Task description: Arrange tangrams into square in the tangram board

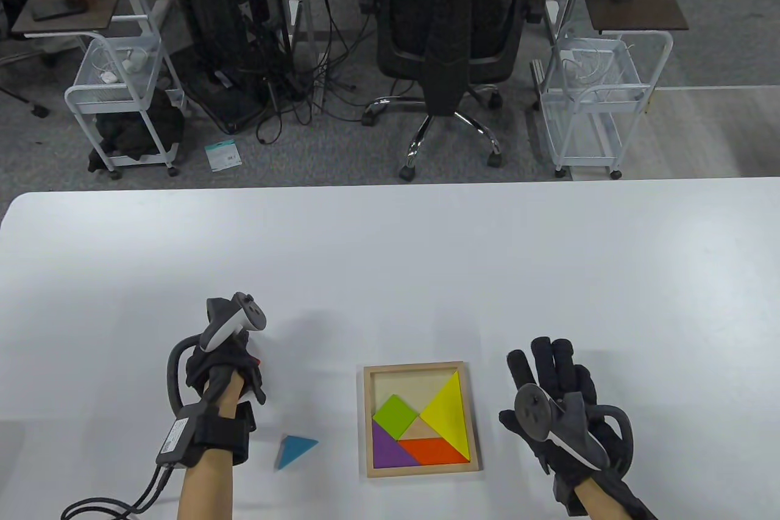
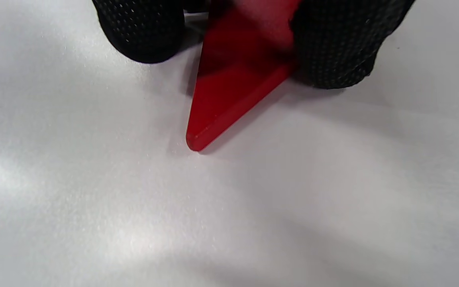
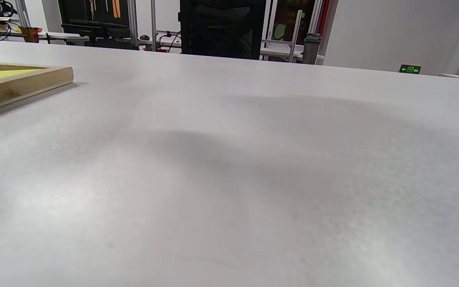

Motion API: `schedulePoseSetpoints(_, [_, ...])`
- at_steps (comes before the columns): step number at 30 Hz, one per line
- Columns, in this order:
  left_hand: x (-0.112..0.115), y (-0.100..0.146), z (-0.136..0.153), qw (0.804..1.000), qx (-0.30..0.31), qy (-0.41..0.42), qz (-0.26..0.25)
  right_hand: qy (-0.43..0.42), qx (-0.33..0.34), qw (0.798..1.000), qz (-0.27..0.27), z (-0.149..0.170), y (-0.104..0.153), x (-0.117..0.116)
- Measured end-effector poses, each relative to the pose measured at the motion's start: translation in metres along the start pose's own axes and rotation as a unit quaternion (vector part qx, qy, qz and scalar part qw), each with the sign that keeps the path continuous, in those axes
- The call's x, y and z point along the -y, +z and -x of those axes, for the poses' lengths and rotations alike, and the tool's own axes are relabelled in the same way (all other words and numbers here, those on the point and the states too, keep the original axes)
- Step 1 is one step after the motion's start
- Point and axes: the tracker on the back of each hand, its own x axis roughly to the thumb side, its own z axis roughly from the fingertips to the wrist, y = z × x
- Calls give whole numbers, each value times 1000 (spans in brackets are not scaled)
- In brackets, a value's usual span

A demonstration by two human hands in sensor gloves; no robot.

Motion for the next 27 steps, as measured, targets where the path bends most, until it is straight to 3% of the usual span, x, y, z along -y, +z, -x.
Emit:
schedulePoseSetpoints(21, [1, -3, 4, 999, 25, 4, -32, -1, 2, 1000, -3, 0, -1, -1])
schedulePoseSetpoints(27, [4, -3, 5, 996, 62, -17, -59, 0, 1, 1000, -5, 0, -1, -1])
